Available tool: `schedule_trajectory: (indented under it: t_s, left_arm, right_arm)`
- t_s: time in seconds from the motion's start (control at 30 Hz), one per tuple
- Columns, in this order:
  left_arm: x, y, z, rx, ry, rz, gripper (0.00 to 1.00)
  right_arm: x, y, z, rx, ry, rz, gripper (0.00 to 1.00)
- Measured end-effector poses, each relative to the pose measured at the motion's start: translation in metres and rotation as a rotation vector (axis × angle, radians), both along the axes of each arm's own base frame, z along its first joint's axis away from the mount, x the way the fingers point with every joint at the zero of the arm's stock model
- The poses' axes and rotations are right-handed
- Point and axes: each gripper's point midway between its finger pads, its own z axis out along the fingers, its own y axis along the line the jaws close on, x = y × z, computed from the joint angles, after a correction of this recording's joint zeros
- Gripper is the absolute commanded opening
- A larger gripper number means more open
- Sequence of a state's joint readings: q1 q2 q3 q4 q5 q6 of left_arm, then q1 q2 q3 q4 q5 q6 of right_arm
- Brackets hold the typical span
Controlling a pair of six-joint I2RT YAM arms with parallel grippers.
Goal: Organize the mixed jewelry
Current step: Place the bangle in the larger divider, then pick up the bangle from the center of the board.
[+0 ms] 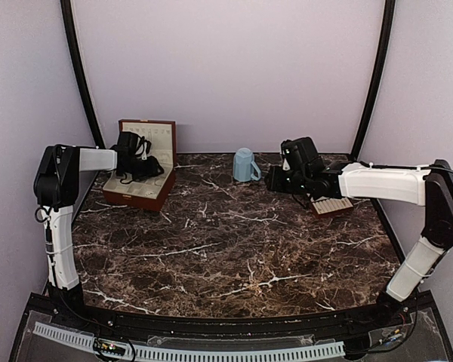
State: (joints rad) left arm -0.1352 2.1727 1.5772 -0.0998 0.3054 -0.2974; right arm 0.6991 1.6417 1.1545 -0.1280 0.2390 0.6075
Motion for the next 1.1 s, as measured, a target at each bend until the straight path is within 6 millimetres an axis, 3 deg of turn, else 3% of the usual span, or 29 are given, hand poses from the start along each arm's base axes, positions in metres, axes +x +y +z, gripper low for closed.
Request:
schedule_trajectory:
  t_s: [0.1, 0.23, 0.37, 0.6, 0.77, 0.93, 1.1]
  left_arm:
    - [-0.001, 0.0, 0.0, 0.012, -0.001, -0.001, 0.48]
    - [-0.006, 0.002, 0.018, 0.016, -0.033, 0.006, 0.58]
    - [-0.026, 0.007, 0.06, 0.016, -0.11, 0.022, 0.67]
    - [-0.082, 0.022, 0.155, 0.01, -0.298, 0.057, 0.84]
    - [-0.125, 0.032, 0.193, 0.011, -0.37, 0.056, 0.87]
    - [-0.155, 0.048, 0.197, 0.021, -0.376, 0.049, 0.87]
    - [-0.173, 0.059, 0.171, 0.055, -0.339, 0.054, 0.87]
  right_arm:
    - [0.0, -0.001, 0.002, 0.0, -0.005, -0.004, 0.45]
    - [-0.001, -0.004, 0.006, 0.001, -0.015, -0.013, 0.45]
    - [-0.006, -0.012, 0.01, -0.004, -0.022, -0.028, 0.46]
    - [-0.03, -0.043, 0.034, 0.002, -0.042, -0.079, 0.51]
    - [-0.052, -0.071, 0.039, 0.01, -0.023, -0.146, 0.53]
    - [-0.074, -0.096, 0.019, -0.018, 0.053, -0.211, 0.52]
    - [-0.091, -0.111, -0.001, -0.038, 0.115, -0.243, 0.55]
